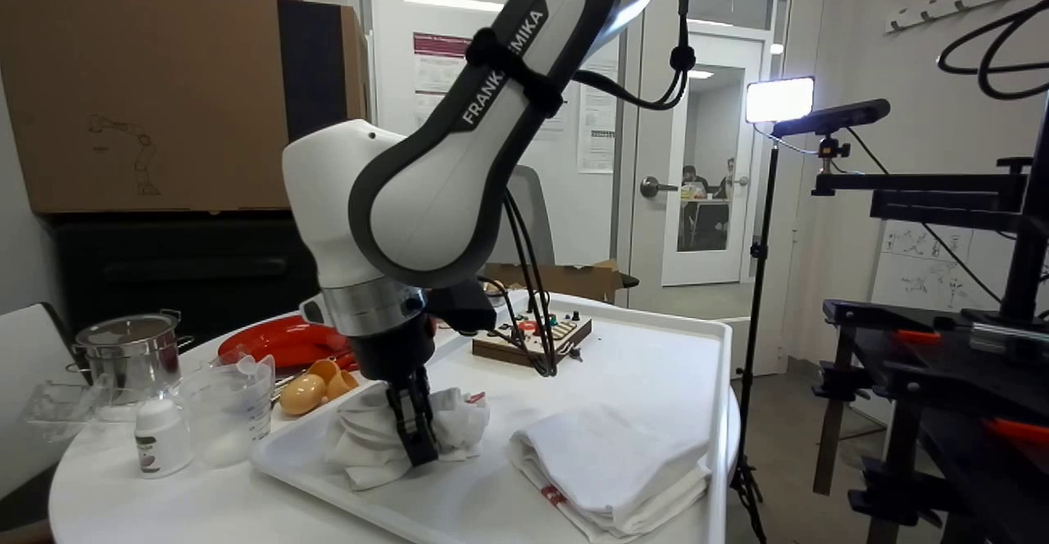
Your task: Use the white and red towel at the back to wipe the tray
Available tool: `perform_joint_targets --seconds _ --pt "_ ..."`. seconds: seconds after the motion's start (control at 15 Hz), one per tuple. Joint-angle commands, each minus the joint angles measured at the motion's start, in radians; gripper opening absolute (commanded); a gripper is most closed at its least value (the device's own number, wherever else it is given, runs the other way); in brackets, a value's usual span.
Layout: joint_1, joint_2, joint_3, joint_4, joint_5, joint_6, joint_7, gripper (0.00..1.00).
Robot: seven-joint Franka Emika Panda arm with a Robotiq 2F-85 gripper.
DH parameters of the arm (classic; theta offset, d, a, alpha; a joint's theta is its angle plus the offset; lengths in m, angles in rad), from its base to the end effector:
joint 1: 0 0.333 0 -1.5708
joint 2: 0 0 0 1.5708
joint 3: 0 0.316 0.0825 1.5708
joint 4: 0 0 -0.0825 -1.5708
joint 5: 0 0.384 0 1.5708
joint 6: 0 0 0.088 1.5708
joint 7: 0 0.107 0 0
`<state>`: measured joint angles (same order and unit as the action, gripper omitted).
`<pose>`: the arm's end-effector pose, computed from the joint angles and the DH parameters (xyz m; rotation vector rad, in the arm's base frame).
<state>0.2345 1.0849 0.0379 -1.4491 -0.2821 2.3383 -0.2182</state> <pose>0.6483 0.1734 0.0180 2.8006 1.0059 -0.2802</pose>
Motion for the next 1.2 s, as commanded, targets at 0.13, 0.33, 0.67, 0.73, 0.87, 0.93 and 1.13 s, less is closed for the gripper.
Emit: perform_joint_targets --seconds 0.13,0.33,0.67,0.73,0.87,0.93,1.13 --pt "-0.076 0.039 -0.027 0.032 0.017 -0.013 0.014 0.00" --pt "-0.129 0.046 -0.028 0.027 0.041 -0.008 0.019 0.00" --pt "-0.191 0.053 -0.022 0.004 0.090 0.001 0.030 0.00" --pt "-0.196 0.053 -0.022 -0.001 0.098 0.002 0.034 0.00" --pt "-0.201 0.048 -0.028 -0.017 0.110 0.003 0.049 0.00" --pt "-0.205 0.036 -0.030 -0.037 0.115 0.011 0.056 0.00" --pt "-0.214 0.015 -0.038 -0.082 0.121 0.020 0.081 0.00"
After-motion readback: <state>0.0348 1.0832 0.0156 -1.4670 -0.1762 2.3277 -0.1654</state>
